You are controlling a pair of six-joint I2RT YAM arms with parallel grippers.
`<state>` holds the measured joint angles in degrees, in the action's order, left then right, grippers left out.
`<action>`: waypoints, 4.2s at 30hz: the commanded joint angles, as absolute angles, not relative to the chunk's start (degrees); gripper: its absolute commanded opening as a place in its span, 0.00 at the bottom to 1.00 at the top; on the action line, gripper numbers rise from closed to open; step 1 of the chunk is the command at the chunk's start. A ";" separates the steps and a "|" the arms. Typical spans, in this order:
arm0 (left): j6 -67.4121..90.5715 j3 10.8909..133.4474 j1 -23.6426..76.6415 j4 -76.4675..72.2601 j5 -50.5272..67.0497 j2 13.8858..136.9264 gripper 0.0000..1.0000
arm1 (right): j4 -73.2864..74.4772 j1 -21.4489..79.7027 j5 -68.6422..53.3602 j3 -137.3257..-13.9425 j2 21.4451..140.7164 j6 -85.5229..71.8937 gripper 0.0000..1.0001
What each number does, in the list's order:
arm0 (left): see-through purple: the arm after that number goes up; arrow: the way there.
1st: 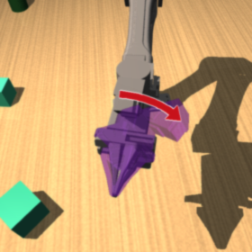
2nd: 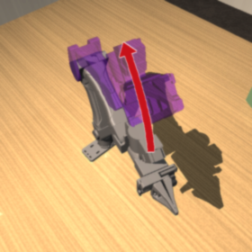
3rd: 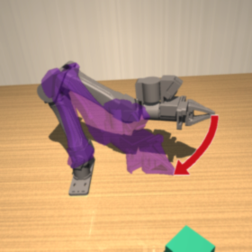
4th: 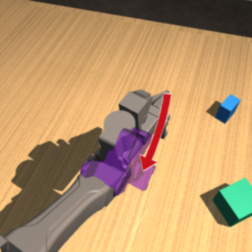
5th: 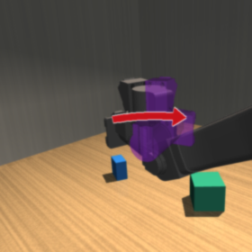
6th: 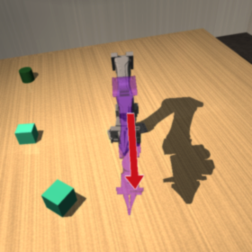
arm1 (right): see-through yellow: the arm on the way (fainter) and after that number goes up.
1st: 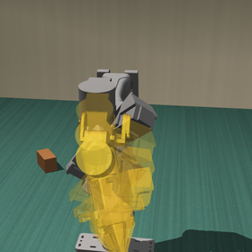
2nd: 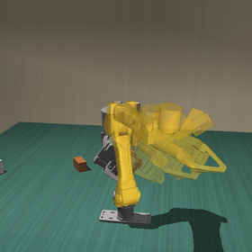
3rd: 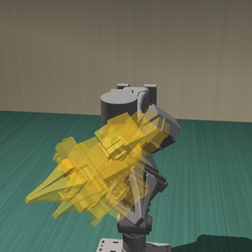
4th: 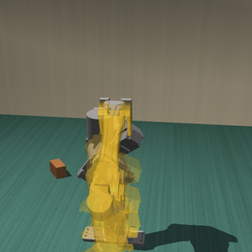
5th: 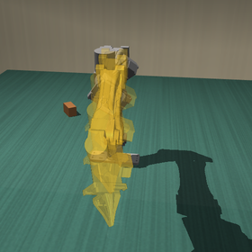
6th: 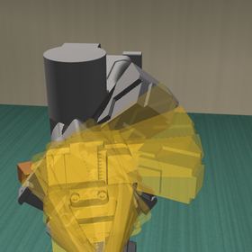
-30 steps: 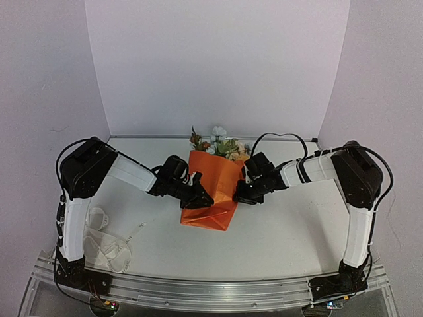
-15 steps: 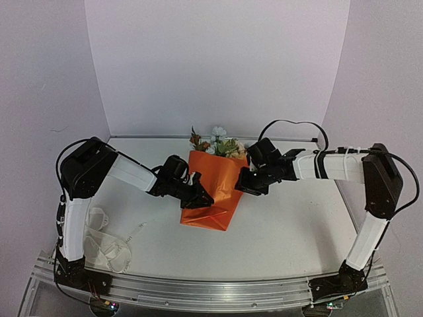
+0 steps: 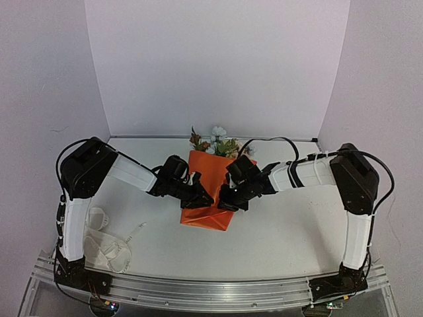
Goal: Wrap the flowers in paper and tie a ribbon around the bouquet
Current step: Adjust the folded bouquet at the center of the board.
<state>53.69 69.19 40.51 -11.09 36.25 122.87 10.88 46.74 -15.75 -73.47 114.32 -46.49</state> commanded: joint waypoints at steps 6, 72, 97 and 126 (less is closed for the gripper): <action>51.49 68.71 40.44 -12.14 35.51 118.71 0.23 | 5.32 46.67 -14.95 -66.21 115.76 -51.87 0.02; 59.21 62.13 27.61 -20.44 42.58 124.30 0.23 | 10.56 45.89 -11.47 -62.40 115.63 -51.21 0.00; 62.37 78.73 24.15 -16.44 38.56 132.46 0.24 | 10.57 45.93 -11.72 -62.14 116.19 -50.36 0.00; 66.03 105.87 20.80 -12.15 37.80 147.15 0.25 | 10.61 45.90 -12.05 -61.79 116.79 -49.92 0.00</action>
<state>64.30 100.08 21.79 -12.89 39.77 144.35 1.06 46.30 -15.49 -64.55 114.54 -51.03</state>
